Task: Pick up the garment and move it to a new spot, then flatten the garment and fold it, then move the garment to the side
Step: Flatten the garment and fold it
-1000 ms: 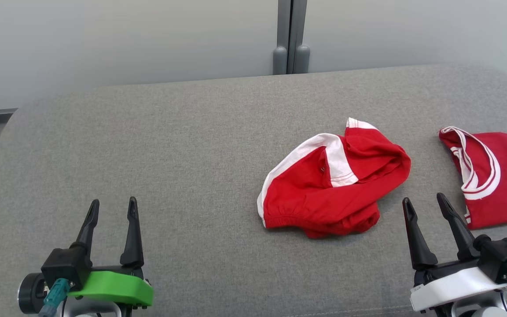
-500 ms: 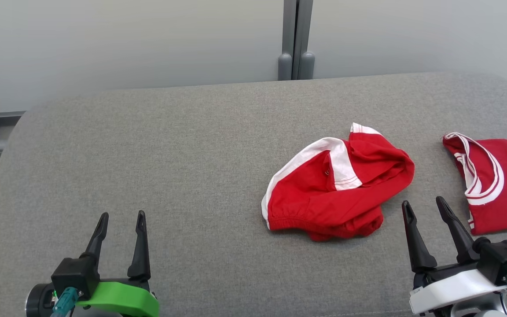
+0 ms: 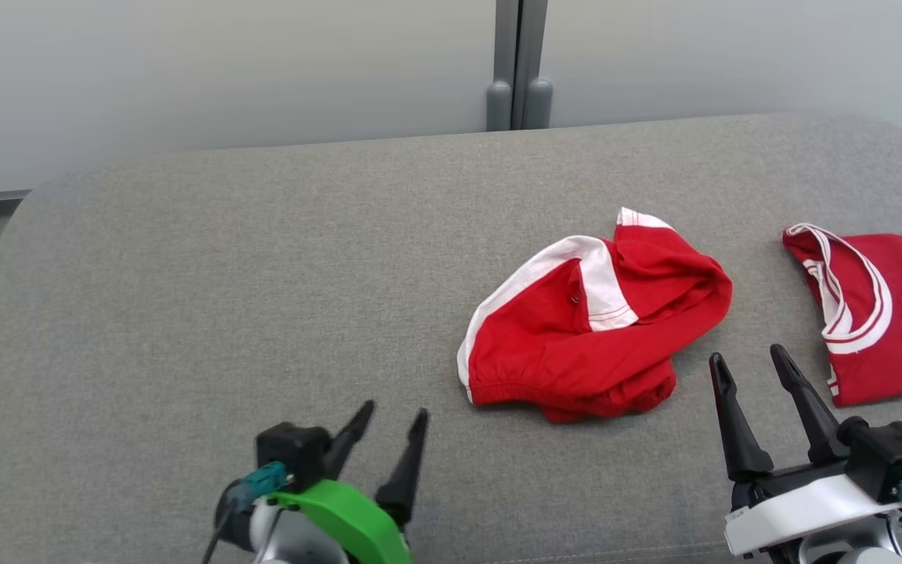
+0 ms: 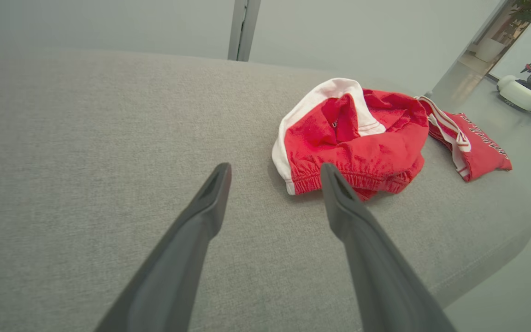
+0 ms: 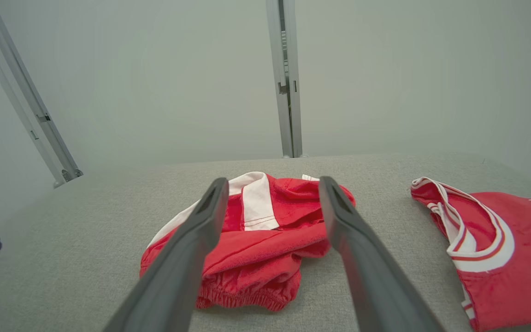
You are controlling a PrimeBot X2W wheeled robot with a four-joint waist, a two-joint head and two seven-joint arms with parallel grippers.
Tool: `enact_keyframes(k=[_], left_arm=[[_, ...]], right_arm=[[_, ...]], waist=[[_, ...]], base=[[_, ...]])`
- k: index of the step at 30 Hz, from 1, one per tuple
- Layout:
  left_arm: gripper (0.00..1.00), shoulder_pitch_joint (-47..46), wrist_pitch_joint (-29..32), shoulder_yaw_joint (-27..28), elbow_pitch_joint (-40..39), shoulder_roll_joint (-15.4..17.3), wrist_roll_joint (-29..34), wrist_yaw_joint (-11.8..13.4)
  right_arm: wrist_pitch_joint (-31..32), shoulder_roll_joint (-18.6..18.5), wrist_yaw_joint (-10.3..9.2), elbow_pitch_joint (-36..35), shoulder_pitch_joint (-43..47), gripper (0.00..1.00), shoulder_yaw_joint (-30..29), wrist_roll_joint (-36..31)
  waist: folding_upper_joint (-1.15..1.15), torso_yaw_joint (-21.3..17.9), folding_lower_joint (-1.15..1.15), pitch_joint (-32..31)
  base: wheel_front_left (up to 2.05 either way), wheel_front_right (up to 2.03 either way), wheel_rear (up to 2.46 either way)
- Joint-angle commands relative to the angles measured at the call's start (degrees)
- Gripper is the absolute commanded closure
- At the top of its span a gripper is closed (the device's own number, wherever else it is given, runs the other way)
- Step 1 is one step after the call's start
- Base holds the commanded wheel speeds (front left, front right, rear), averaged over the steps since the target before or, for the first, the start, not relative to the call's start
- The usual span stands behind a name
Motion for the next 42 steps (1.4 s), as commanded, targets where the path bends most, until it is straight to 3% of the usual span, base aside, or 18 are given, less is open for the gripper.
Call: enact_keyframes(k=[1, 6, 9, 17, 25, 27, 28, 31, 33, 42], left_arm=[[0.00, -2.20, 2.37, -2.00, 1.80, -1.92, -2.03, -2.38], [0.00, -7.04, 5.12, -4.43, 8.84, -4.57, -5.85, -5.53], [0.00, -10.60, 4.54, -2.48, 16.43, -6.05, -12.18, -6.53], [0.00, -16.35, 1.91, 0.40, 27.67, -6.61, -19.71, -7.61], [0.00, -20.73, 1.15, -1.39, 35.04, -6.72, -23.48, -8.29], [0.73, -21.48, 0.98, -1.85, 35.89, -6.75, -24.40, -8.27], [1.00, -21.78, 0.76, -2.17, 36.14, -6.75, -24.40, -8.27], [1.00, -22.86, -1.17, -3.10, 36.30, -5.88, -22.58, -8.25], [1.00, -23.62, -3.13, -3.56, 36.07, -4.21, -20.33, -6.80], [1.00, -30.13, -8.73, -7.12, 25.20, 7.38, -4.88, 3.84]], right_arm=[[-0.05, -0.40, -0.01, -0.44, -0.89, 0.00, 0.34, 0.37], [-0.51, -0.51, -0.01, -0.28, -2.49, 0.00, 1.19, 0.75], [-1.13, -0.33, -0.01, 0.36, -3.58, 0.00, 1.43, 1.12], [-2.26, -0.08, -0.01, 1.51, -4.74, 0.00, 1.39, 1.65], [-3.18, -0.01, -0.01, 2.57, -5.48, 0.00, 1.74, 1.89], [-3.22, 0.00, -0.01, 2.72, -5.57, 0.00, 1.60, 1.91], [-3.35, 0.04, -0.01, 2.80, -5.58, 0.00, 1.44, 1.92], [-3.55, 0.30, -0.01, 2.96, -5.54, 0.00, 1.04, 1.87], [-3.64, 0.37, -0.01, 3.10, -5.50, 0.00, 0.74, 1.90], [-4.05, 0.85, -0.01, 3.63, -5.77, 0.00, 0.05, 2.18]], waist=[[0.00, -1.73, 0.00, 1.58], [0.00, -5.37, 0.00, 4.24], [0.00, -8.66, 0.00, 5.94], [0.00, -13.23, 0.00, 7.84], [0.00, -15.40, 0.00, 8.70], [0.00, -15.39, 0.00, 8.84], [0.00, -15.30, 0.00, 8.87], [0.00, -14.71, 0.00, 8.91], [0.00, -14.08, 0.00, 8.92], [0.00, -10.08, 0.00, 9.08]], base=[[0.00, 0.00, 0.00], [0.00, 0.00, 0.00], [0.00, 0.00, 0.00], [0.00, 0.00, 0.00], [0.00, 0.00, 0.00], [0.00, 0.00, 0.00], [0.00, 0.00, 0.00], [0.00, 0.00, 0.00], [0.00, 0.00, 0.00], [0.00, 0.00, 0.00]])
